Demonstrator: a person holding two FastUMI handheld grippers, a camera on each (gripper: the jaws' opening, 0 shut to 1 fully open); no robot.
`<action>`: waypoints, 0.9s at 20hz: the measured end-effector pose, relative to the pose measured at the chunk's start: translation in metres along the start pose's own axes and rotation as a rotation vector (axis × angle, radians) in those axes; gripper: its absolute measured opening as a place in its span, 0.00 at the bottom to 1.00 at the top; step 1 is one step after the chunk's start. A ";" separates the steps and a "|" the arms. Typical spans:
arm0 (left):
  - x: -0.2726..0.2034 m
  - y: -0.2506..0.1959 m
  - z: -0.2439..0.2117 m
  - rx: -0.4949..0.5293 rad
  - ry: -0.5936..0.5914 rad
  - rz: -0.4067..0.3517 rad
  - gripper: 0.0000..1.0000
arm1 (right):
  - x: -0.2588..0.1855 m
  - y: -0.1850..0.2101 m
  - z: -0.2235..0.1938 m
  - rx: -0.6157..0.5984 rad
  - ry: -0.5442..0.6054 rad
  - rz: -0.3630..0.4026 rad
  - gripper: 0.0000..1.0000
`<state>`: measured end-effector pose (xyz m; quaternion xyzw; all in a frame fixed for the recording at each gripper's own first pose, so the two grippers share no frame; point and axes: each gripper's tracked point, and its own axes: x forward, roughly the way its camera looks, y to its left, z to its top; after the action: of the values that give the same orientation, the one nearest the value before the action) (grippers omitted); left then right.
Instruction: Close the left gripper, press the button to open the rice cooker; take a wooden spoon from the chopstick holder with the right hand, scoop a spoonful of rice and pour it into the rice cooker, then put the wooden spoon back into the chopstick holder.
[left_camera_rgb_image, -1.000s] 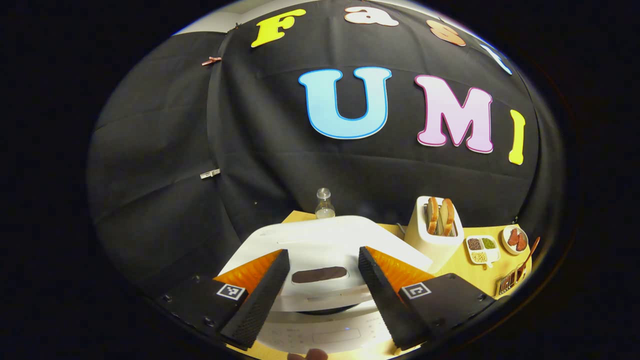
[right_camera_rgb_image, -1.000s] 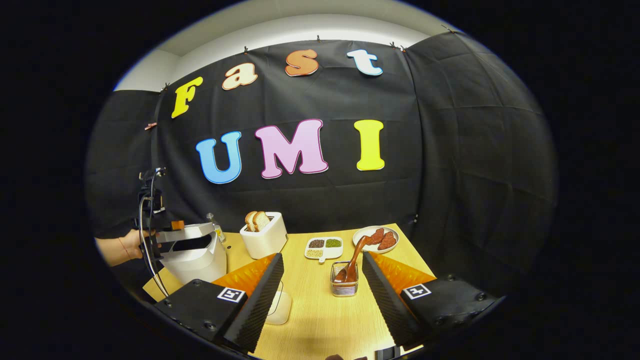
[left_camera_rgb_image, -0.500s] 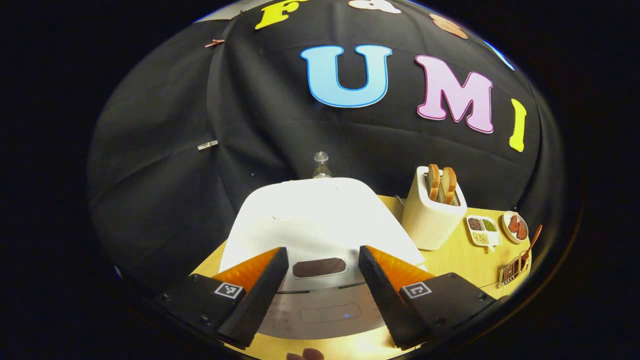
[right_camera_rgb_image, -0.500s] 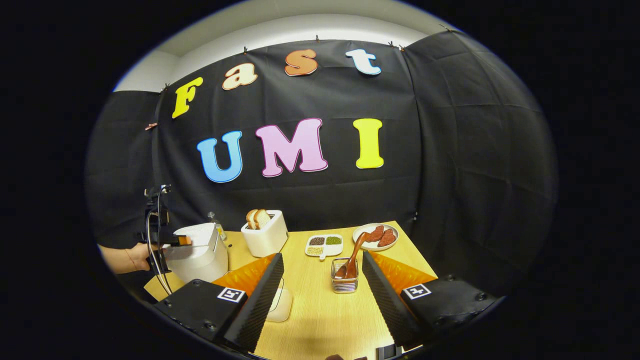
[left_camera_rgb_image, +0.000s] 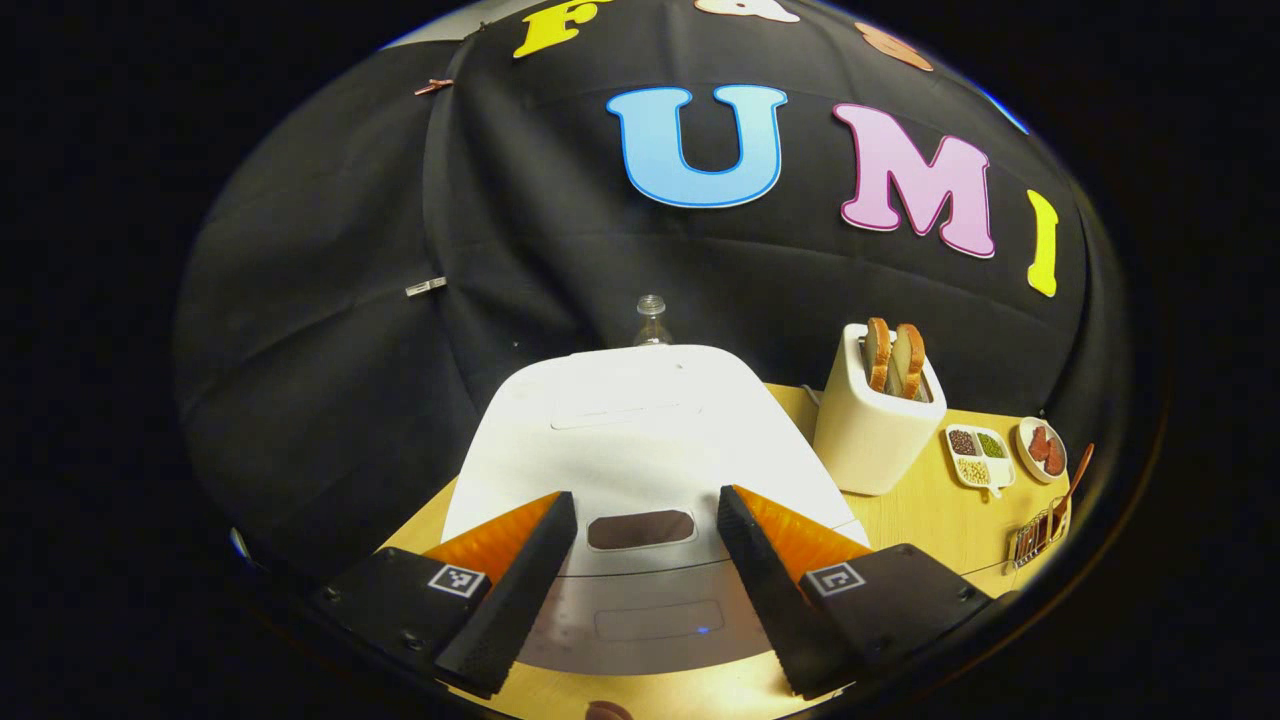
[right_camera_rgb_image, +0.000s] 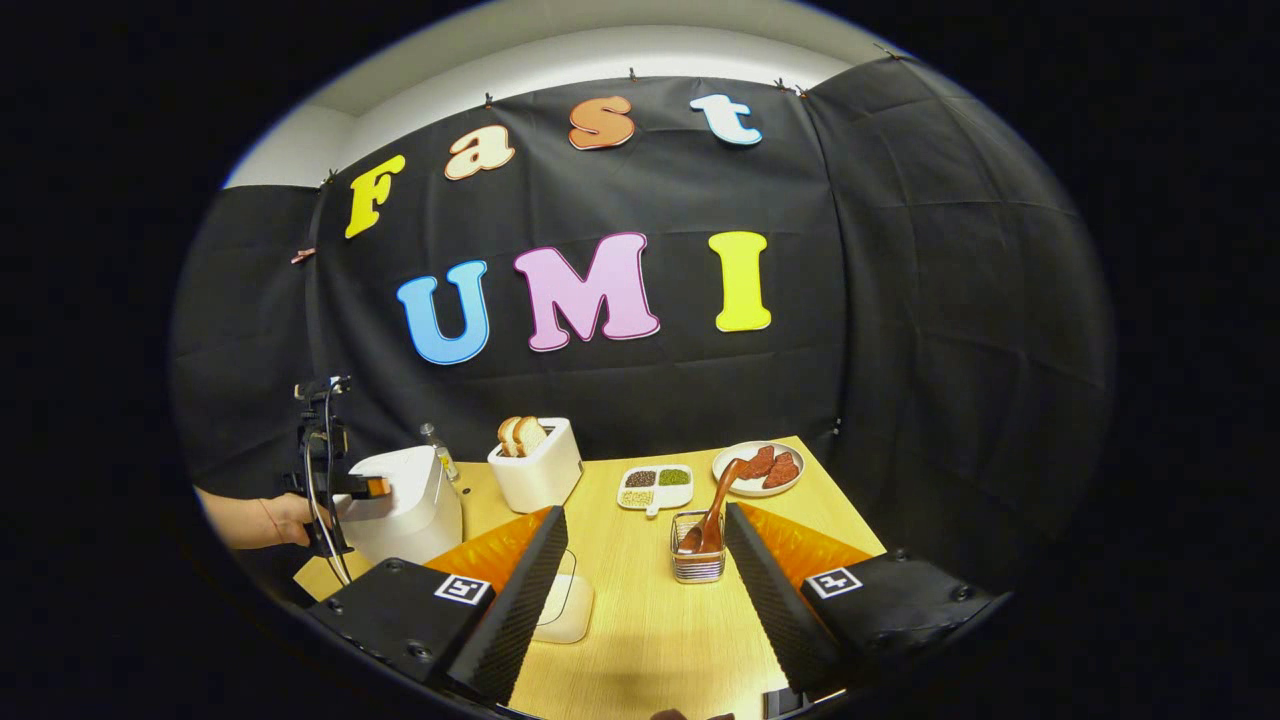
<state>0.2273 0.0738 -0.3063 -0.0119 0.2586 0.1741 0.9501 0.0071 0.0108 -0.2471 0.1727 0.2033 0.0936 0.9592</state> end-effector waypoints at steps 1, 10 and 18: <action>0.000 0.000 0.001 -0.001 -0.012 -0.007 1.00 | 0.000 0.001 0.000 -0.003 -0.003 0.001 0.98; -0.090 -0.031 0.065 0.064 -0.325 -0.271 0.96 | 0.001 0.007 0.023 -0.055 -0.053 0.002 0.98; -0.199 -0.030 0.069 0.045 -0.431 -0.391 0.96 | 0.003 0.031 0.049 -0.098 -0.117 0.019 0.98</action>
<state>0.1107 -0.0111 -0.1496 -0.0033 0.0474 -0.0198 0.9987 0.0271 0.0255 -0.1946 0.1326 0.1406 0.1025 0.9758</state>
